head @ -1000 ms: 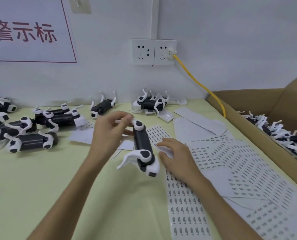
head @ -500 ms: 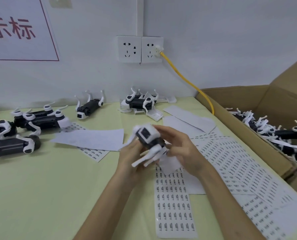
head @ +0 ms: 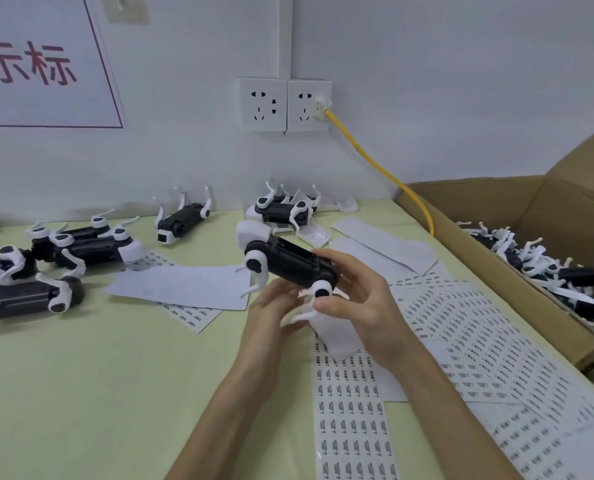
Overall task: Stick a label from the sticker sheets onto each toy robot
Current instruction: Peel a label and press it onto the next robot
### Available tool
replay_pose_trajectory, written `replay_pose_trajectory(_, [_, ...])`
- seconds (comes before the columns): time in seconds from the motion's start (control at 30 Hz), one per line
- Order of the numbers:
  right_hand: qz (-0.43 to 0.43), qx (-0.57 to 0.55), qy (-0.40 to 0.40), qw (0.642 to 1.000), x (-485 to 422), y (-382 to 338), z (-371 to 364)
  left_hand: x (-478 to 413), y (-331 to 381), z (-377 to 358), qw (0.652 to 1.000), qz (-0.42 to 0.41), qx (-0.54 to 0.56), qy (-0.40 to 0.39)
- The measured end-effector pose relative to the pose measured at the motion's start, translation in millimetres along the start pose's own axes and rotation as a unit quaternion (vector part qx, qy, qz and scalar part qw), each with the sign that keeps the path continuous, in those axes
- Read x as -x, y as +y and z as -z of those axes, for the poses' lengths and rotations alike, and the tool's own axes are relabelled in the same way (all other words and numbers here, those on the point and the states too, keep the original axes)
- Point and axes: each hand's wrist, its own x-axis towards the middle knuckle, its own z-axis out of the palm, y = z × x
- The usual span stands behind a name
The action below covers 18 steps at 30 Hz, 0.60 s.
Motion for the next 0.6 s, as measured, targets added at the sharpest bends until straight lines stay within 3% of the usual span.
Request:
replay_pose_trajectory(0.1, [-0.004, 0.032, 0.036, 0.999, 0, 0, 0, 1, 1, 1, 0.993, -0.044, 0.098, -0.047])
replay_pose_trajectory(0.2, [-0.004, 0.059, 0.037, 0.998, 2, 1, -8, 3, 3, 2, 0.982, -0.042, 0.185, -0.014])
replay_pose_trajectory(0.37, [0.022, 0.136, 0.033, 0.990, 3, 1, -16, 2, 1, 7, 0.973, -0.044, 0.225, -0.003])
replay_pose_trajectory(0.6, [0.051, 0.169, 0.041, 0.983, 6, 1, -19, -3, -1, 14, 0.967, -0.034, 0.248, -0.047])
